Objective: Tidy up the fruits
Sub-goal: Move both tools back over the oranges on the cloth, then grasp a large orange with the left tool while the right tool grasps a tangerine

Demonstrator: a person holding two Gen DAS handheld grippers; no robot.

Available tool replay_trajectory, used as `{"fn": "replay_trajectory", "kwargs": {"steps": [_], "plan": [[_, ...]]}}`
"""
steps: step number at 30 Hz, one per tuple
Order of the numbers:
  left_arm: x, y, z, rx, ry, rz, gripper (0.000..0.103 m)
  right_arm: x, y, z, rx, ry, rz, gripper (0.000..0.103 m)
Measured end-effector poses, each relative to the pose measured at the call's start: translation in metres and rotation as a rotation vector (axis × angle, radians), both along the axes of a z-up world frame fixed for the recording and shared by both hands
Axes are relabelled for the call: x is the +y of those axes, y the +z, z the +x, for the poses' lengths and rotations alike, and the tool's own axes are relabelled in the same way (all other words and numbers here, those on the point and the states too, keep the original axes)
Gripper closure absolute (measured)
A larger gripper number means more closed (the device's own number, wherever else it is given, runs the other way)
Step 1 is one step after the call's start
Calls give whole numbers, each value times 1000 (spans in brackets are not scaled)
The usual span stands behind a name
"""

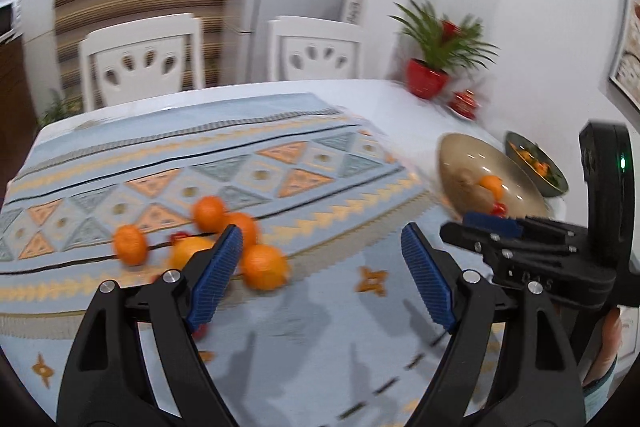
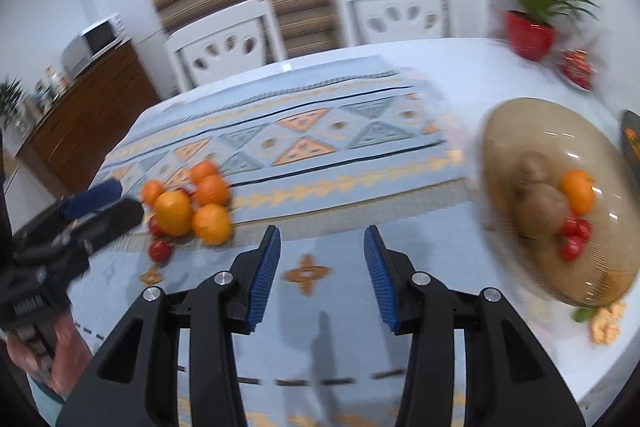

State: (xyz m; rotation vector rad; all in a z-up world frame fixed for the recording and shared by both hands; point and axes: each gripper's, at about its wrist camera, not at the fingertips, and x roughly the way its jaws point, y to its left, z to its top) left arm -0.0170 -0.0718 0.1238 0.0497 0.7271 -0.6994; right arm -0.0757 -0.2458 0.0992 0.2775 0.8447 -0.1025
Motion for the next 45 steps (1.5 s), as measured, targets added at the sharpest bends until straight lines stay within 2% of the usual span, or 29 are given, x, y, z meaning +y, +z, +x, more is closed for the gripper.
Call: {"fn": "replay_trajectory", "kwargs": {"steps": [3, 7, 13, 18, 25, 29, 33, 40, 45], "plan": [[31, -4, 21, 11, 68, -13, 19, 21, -12, 18, 12, 83, 34, 59], [52, -15, 47, 60, 116, -27, 19, 43, -31, 42, 38, 177, 63, 59], [56, -49, 79, 123, 135, -34, 19, 68, -53, 68, 57, 264, 74, 59], [57, -70, 84, 144, 122, -42, 19, 82, -66, 82, 48, 308, 76, 59], [58, -89, 89, 215, 106, -64, 19, 87, -76, 89, 0, 295, 82, 56], [52, -95, 91, 232, 98, -49, 19, 85, -83, 95, 20, 290, 88, 54], [43, -100, 94, 218, 113, 8, 19, 90, -85, 96, 23, 285, 52, 53], [39, -105, 94, 209, 129, 41, 20, 91, -88, 98, 34, 287, 46, 53], [33, -104, 91, 177, 137, 74, 30, 92, -89, 99, 39, 288, 38, 53]]}}
